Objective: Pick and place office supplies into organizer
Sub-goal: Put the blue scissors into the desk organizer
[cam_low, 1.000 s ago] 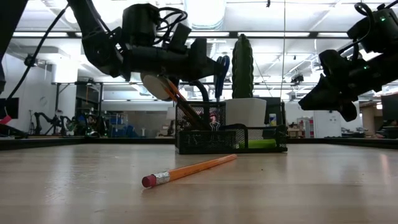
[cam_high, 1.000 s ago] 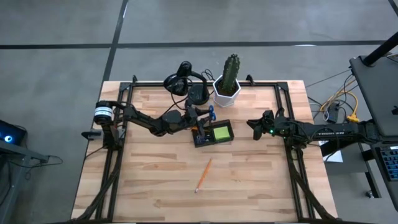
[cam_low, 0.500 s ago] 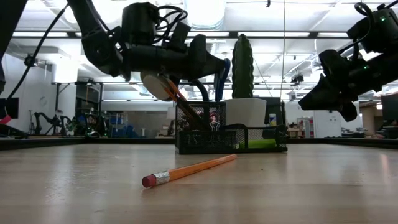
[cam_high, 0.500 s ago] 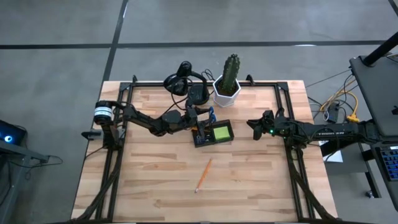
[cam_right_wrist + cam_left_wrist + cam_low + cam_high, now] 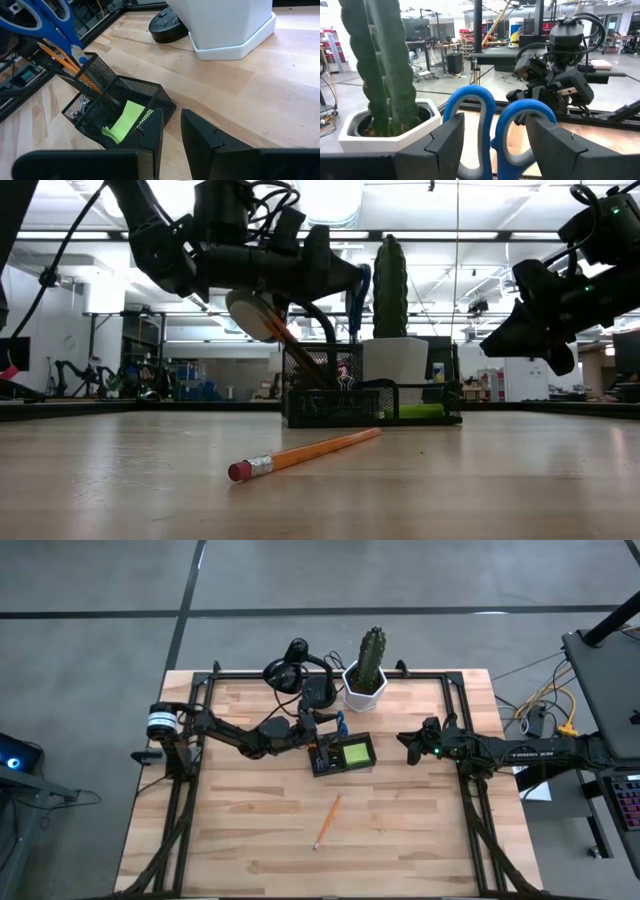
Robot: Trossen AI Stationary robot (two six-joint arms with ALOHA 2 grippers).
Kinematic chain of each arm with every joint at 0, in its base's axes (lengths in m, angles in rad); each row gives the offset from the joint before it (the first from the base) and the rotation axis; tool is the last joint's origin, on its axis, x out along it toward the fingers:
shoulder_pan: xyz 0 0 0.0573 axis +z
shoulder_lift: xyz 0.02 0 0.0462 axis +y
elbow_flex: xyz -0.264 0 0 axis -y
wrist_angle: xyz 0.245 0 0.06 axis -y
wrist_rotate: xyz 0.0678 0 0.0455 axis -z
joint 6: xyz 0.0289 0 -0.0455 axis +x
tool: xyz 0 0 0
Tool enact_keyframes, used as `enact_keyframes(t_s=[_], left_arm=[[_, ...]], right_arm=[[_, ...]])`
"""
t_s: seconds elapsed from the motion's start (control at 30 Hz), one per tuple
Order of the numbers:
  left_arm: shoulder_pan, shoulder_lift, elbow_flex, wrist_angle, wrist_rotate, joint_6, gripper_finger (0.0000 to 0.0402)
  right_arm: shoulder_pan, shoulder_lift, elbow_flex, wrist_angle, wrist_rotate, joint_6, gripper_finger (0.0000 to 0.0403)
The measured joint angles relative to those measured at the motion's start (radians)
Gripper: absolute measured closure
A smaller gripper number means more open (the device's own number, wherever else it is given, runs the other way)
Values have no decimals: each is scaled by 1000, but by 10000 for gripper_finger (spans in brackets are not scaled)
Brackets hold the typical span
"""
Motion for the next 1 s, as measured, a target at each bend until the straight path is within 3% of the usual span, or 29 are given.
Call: enact_keyframes(t_s=[0.13,0.37,0.77,1.0], left_arm=[[0,0,-1,-27,13,-59,204],[-4,-3,-2,-126,141,-80,204],[0,-10,-2,-141,80,-102,207],[0,-39,-11,-157,61,-102,237]], right_arm=[[0,0,0,0,0,0,344],[0,0,0,0,0,-4,344],[0,0,0,0,0,-5,344],[0,0,0,0,0,-1,344]])
